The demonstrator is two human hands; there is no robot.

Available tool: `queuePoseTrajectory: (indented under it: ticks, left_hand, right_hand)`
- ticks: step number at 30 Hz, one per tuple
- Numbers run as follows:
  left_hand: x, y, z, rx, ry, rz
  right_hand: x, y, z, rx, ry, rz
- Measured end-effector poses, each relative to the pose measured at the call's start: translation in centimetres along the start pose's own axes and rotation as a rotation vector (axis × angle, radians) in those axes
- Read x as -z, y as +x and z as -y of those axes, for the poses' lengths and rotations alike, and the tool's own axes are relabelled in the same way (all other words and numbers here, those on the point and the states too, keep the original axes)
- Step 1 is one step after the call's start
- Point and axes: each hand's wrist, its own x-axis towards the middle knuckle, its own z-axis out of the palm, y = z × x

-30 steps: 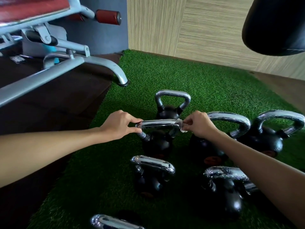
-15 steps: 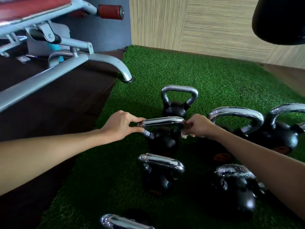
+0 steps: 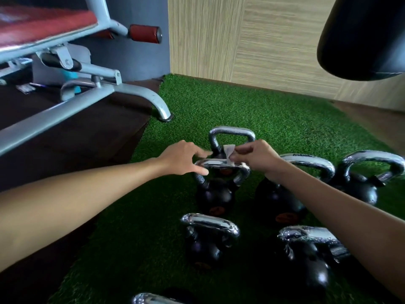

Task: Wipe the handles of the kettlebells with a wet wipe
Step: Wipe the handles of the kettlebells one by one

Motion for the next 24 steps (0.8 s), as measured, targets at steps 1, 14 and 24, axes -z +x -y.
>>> queuePoseTrajectory:
  ticks: [1, 14, 24]
  left_hand:
    - [0.2, -0.2, -0.6, 0.021, -0.13, -0.033]
    - [0.3, 0.1, -0.2, 0.067, -0.3, -0.217]
    - [-1.4, -1.0, 1.7, 0.071, -0.128, -0.167]
  right_hand:
    - [-0.6, 0.1, 0.4, -0.008, 0.024, 0.008]
    - [-0.4, 0.9, 1.6, -0.052, 0.021, 0.19]
    - [0.8, 2.0, -2.4, 0.099, -0.764, 0.111]
